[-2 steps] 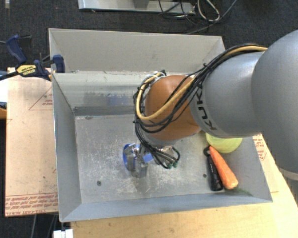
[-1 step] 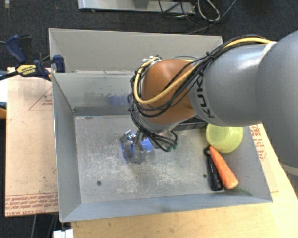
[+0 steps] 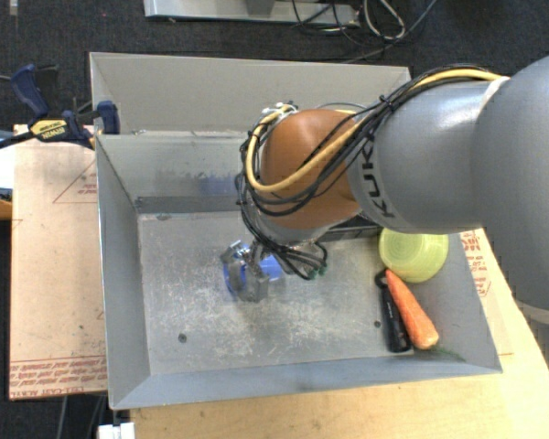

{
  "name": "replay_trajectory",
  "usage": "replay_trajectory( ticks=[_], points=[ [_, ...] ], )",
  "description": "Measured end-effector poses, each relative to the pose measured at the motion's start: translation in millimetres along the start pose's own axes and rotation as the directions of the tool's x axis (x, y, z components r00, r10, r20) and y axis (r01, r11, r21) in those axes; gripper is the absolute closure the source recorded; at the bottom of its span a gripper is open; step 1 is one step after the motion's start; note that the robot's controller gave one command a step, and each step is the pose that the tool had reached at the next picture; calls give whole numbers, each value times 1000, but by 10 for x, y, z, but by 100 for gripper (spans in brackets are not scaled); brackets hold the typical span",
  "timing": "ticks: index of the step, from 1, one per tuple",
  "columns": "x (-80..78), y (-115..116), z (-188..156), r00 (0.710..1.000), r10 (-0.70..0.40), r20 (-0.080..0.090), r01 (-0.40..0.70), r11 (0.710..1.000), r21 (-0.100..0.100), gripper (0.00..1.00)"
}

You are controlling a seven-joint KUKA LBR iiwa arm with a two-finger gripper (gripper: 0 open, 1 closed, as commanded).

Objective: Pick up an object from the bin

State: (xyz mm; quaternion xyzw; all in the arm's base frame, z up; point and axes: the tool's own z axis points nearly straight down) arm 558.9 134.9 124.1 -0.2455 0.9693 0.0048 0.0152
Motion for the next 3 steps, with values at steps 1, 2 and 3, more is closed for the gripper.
replay_trajectory(
  ticks=[1, 2, 3],
  points=[
    [-13, 121, -655, 1000, 4, 8, -4, 1000, 0, 100],
    [-46, 68, -549, 1000, -2, 1, 2, 1000, -1, 100],
    [-31, 75, -402, 998, -67, 1, 67, 998, 0, 100]
  ],
)
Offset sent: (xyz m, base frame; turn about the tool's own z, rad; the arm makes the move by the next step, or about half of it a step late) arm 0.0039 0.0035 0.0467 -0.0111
